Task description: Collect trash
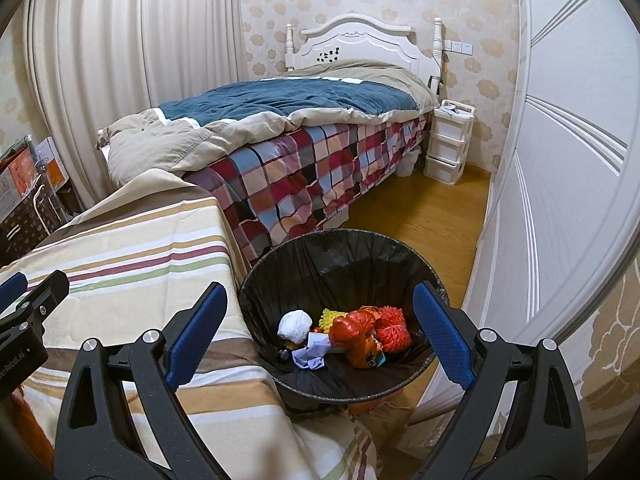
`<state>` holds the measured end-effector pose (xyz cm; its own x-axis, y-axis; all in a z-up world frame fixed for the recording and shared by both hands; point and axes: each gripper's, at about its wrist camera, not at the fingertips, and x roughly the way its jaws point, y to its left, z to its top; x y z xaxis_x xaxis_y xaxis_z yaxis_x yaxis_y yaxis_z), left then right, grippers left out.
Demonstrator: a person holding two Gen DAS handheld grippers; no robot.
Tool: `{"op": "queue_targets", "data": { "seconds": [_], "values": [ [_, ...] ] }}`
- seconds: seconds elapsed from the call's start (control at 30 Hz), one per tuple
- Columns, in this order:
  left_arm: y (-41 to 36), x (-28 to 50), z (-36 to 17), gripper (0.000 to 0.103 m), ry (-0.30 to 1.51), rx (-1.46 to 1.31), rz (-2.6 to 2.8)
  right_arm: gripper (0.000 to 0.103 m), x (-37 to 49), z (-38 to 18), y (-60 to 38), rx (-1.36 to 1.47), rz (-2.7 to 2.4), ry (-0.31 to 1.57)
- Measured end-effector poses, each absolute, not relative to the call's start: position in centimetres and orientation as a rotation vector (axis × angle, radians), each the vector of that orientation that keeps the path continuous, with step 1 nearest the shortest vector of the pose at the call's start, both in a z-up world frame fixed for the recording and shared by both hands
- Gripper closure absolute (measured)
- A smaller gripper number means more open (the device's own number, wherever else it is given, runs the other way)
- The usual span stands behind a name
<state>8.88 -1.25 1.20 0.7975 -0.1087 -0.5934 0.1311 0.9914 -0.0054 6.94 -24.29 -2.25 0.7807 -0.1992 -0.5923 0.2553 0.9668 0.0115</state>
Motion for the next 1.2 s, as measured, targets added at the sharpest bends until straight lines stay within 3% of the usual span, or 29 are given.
{"op": "queue_targets", "data": {
  "seconds": [1.2],
  "values": [
    [-1.08, 8.75, 1.18, 0.017, 0.636, 0.035, -0.130, 0.011, 6.63, -1.60, -23.96, 0.094, -0.246, 0.618]
  ]
}}
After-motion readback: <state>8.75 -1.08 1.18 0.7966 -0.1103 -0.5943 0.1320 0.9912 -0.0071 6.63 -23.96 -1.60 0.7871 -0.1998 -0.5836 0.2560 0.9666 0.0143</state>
